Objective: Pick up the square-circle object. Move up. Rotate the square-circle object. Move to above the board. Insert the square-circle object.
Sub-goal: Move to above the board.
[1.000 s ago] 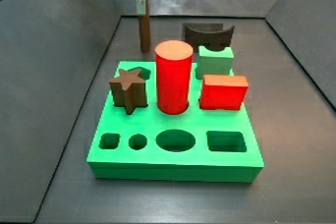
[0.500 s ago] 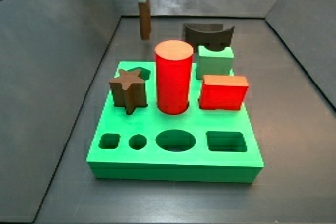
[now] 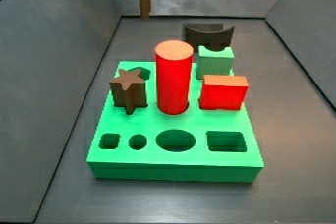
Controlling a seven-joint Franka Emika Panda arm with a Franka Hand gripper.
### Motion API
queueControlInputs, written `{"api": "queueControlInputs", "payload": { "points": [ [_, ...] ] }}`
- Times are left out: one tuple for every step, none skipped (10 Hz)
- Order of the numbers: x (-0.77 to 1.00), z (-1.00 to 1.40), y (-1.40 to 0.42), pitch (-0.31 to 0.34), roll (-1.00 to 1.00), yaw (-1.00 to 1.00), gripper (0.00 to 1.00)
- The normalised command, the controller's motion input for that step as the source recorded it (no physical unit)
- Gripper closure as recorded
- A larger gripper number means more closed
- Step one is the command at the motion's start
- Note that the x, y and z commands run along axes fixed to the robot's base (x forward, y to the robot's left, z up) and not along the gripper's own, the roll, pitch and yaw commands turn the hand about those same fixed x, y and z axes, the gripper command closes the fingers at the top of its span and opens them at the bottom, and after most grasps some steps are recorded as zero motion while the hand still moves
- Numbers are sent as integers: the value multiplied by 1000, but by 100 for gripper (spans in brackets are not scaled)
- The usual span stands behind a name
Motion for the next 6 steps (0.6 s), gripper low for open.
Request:
{"api": "queueControlInputs", "payload": {
  "points": [
    [18,883,127,90,-8,-39,100],
    [13,663,84,90,-14,-40,100],
    [8,498,61,90,-14,-43,100],
    [7,277,47,89,-10,-42,100],
    [192,256,-1000,25,-2,1000,100],
    [195,235,-1000,25,0,1000,100]
  ]
}}
